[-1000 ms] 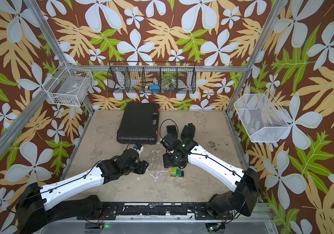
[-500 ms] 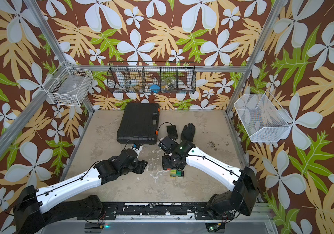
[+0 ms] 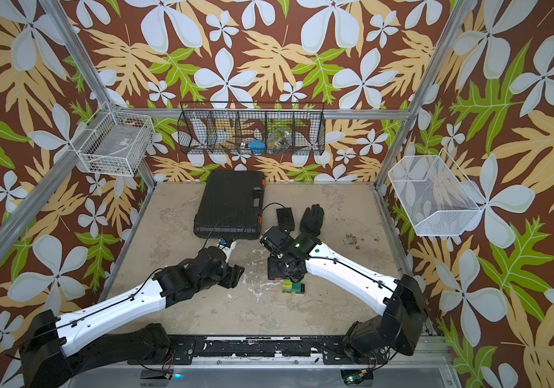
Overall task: Assemble a giraffe with lego
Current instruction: Assemble the lego brick with the lego brick.
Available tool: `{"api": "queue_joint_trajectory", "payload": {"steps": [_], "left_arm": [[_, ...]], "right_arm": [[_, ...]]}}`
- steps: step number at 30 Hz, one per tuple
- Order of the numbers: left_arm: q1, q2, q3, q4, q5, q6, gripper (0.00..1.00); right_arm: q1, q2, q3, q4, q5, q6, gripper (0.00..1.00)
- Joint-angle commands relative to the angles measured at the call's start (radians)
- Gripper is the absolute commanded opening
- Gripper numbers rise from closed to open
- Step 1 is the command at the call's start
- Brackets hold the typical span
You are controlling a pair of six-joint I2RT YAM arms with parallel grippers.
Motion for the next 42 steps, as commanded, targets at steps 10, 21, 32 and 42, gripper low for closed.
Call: {"api": "queue_joint_trajectory", "payload": {"steps": [10,21,32,42], "left_arm": [[0.001,-0.012,-0.003,0.016,0.007,0.021,0.70],[0.002,-0.013,-0.004,0.025,0.013,0.029,0.70],[0.001,-0.012,-0.006,0.023,0.010,0.032,0.70],[0.001,-0.012,-0.006,0.024,0.006,0.032,0.70]], "right_arm": [[0.036,0.020,0.045,-0.095,0.024,0.062,0.43],[0.035,0.003,0.025,-0.088,0.057,0.091,0.43],[0.022,0.005,0.013,-0.069,0.066,0.087,0.43],[0.007,0.010,0.004,-0.048,0.046,0.079,0.43]]}}
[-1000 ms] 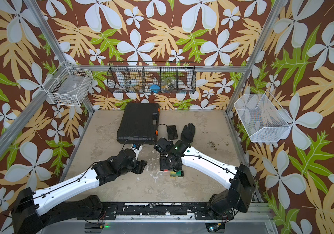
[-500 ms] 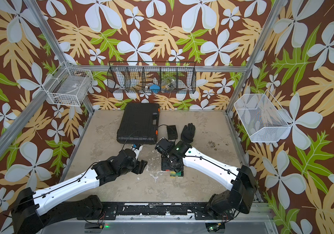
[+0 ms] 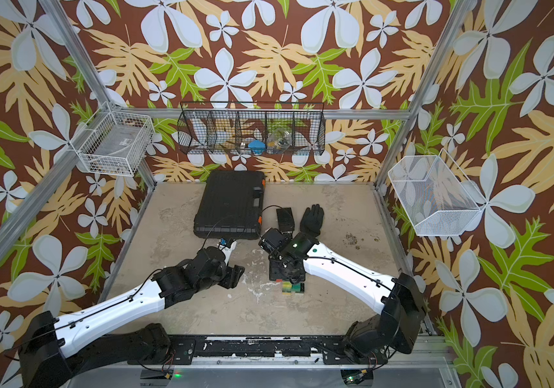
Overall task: Assemble a giraffe with lego
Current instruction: Assemble the lego brick with the lego brick.
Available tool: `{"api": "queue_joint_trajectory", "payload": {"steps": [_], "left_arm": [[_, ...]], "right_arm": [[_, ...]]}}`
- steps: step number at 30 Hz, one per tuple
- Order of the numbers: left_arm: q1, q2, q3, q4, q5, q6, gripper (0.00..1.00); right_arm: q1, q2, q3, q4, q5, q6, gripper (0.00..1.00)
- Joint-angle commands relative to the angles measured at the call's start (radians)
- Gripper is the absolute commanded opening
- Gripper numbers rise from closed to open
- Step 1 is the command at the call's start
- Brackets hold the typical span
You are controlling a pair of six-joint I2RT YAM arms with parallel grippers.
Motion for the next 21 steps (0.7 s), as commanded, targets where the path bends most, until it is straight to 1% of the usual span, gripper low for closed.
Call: {"api": "queue_joint_trajectory", "payload": {"steps": [1,21], "left_arm": [[0.001,-0.001,0.000,0.013,-0.002,0.013,0.70],[0.000,-0.002,0.002,0.019,0.002,0.014,0.70]], "right_arm": [[-0.002,0.006,0.002,0.006,-0.002,-0.003,0.43],[0.011,0.029,0.012,-0.003,-0.032,0.008,0.43]]}}
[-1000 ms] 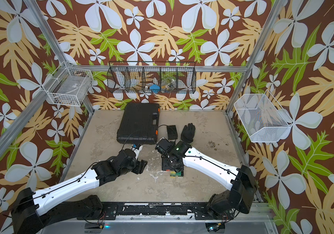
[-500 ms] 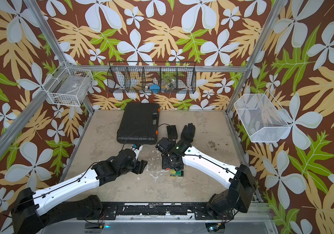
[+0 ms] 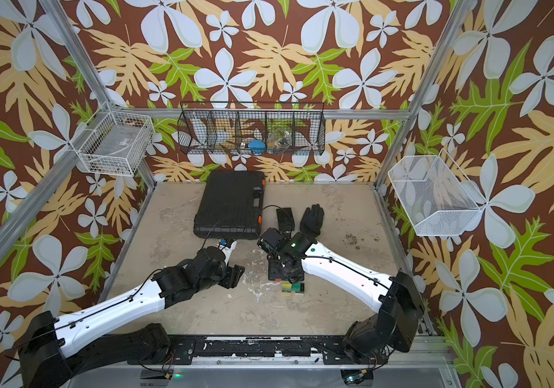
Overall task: Assemble a giraffe with lego
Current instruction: Assemble the lego brick with the lego brick.
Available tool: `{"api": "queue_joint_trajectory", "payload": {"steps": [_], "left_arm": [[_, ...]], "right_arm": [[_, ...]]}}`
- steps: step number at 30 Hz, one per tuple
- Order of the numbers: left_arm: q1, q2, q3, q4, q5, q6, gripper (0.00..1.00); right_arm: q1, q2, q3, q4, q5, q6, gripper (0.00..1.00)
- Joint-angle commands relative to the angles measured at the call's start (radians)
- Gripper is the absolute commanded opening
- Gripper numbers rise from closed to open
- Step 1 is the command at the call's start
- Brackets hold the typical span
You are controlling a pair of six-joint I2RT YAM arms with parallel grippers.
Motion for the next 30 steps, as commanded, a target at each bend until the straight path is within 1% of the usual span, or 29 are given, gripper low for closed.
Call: {"api": "queue_joint_trajectory", "payload": {"steps": [1,12,25,30], "left_arm": [[0.001,-0.003,0.002,0.014,0.002,0.011,0.70],[0.001,-0.017,0.002,0.015,0.003,0.013,0.70],[0.001,-0.030,0.003,0.019,0.005,0.013,0.70],[0.001,-0.036,0.003,0.019,0.009,0.013,0.70]], "right_arm": [[0.008,0.010,0.001,-0.006,-0.033,0.014,0.43],[0.022,-0.003,-0.013,0.008,-0.049,0.049,0.43],[0.039,-0.005,0.019,-0.024,-0.010,0.106,0.41],[0.045,0.015,0.030,-0.038,0.003,0.099,0.41]]}}
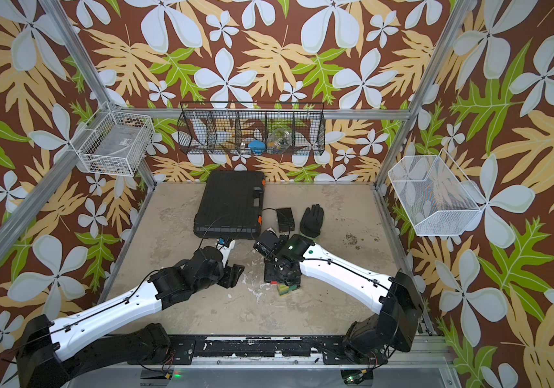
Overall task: Assemble a giraffe with lego
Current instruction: Assemble the lego brick with the lego brick.
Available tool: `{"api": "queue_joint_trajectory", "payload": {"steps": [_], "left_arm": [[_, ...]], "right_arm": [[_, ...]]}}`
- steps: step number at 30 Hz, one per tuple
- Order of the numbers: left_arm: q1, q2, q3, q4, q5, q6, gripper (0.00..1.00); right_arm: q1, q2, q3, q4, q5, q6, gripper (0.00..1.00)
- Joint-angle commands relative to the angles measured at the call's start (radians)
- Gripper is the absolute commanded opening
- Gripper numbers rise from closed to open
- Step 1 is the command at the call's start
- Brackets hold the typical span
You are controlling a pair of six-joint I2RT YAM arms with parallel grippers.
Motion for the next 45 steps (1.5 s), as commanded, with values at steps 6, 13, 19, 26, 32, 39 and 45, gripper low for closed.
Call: {"api": "queue_joint_trajectory", "payload": {"steps": [6,13,19,26,32,39,45], "left_arm": [[0.001,-0.006,0.000,0.014,0.013,0.016,0.70],[0.001,0.005,-0.003,0.012,0.015,0.017,0.69],[0.001,0.023,-0.001,0.013,0.008,0.019,0.70],[0.001,0.039,0.001,-0.003,-0.004,0.020,0.70],[-0.004,0.049,0.002,-0.015,-0.017,0.016,0.70],[-0.021,0.057,0.002,-0.020,-0.035,0.011,0.69],[-0.026,0.052,0.003,-0.027,-0.046,0.011,0.70]], "right_arm": [[0.004,0.034,0.016,-0.039,0.049,-0.047,0.42],[0.003,0.042,0.038,-0.040,0.077,-0.168,0.42],[0.003,0.028,0.064,-0.054,0.084,-0.235,0.43],[0.007,-0.006,0.061,-0.089,0.010,-0.279,0.43],[0.007,0.018,0.089,-0.135,-0.020,-0.340,0.43],[0.007,0.057,0.117,-0.130,-0.031,-0.376,0.44],[0.006,0.069,0.121,-0.130,-0.025,-0.398,0.44]]}}
